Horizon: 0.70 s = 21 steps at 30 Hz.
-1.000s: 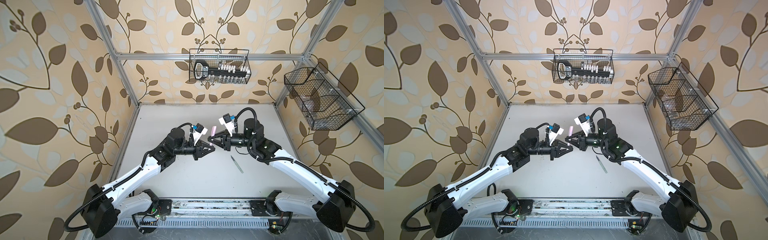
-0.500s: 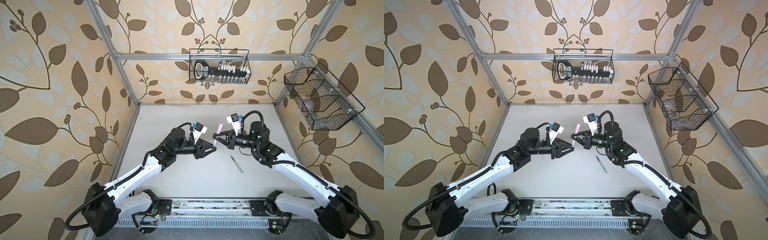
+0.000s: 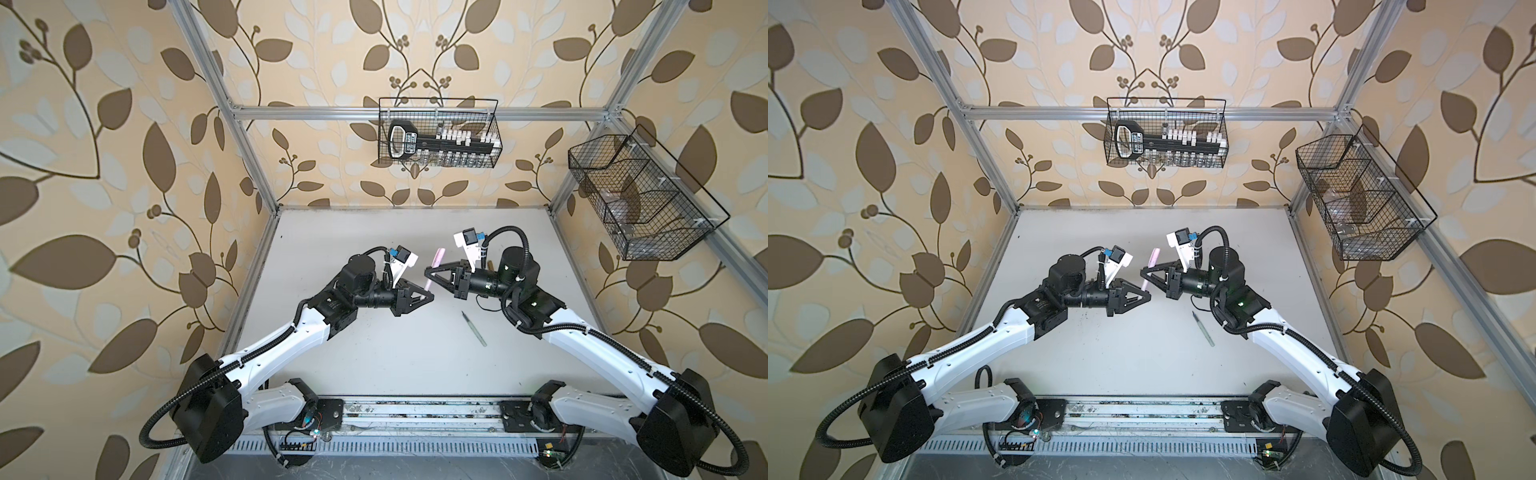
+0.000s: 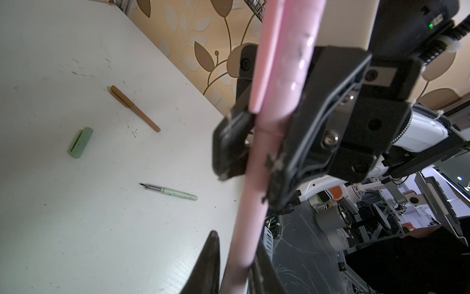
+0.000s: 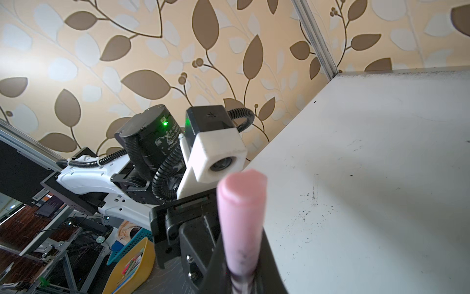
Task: Insert the pens into the pen caps
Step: 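Open the right gripper and draw it back from the capped pen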
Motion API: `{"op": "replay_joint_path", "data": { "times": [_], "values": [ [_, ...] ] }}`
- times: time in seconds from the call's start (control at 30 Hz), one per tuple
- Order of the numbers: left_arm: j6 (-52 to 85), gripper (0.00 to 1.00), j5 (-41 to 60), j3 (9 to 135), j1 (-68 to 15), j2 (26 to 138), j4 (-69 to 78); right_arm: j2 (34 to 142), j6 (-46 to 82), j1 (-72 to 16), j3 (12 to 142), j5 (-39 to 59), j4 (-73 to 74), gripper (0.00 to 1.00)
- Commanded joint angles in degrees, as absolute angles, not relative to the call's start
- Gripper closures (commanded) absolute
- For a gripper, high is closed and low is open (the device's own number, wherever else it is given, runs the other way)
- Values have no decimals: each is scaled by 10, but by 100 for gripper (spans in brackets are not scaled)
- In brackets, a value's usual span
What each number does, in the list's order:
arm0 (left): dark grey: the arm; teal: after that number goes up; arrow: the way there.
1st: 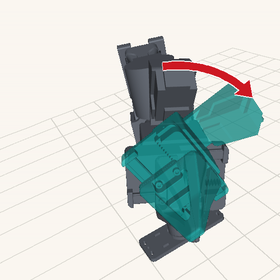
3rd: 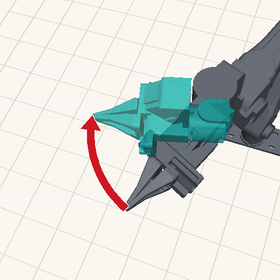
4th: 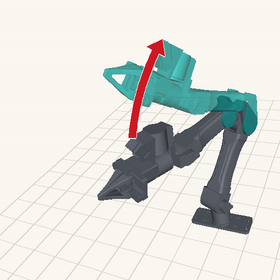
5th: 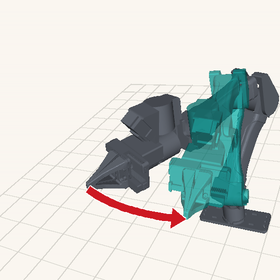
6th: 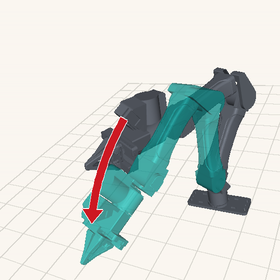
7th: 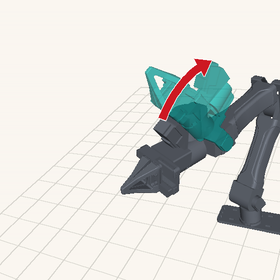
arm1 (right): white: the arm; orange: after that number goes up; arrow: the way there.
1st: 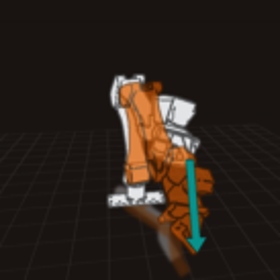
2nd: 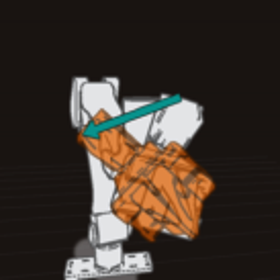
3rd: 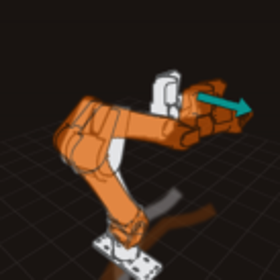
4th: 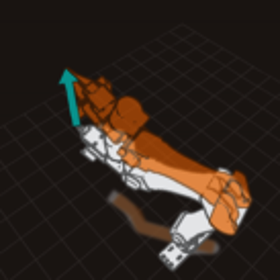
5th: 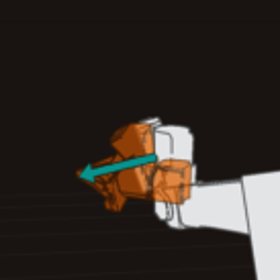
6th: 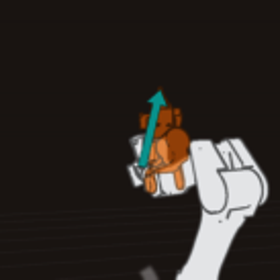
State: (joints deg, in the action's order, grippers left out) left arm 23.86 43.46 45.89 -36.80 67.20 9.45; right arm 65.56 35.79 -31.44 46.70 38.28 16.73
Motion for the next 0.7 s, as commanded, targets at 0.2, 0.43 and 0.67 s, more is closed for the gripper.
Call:
{"op": "replay_joint_path", "data": {
  "times": [0.2, 0.43, 0.67],
  "values": [
    [199, 100, 424, 492, -371, 664, 68, 644, 319, -325, 469, 361, 122, 100],
    [164, 100, 419, 503, -371, 675, 31, 621, 302, -326, 463, 349, 92, 87],
    [125, 100, 423, 513, -372, 683, -20, 574, 283, -288, 469, 353, 35, 48]
  ]
}}
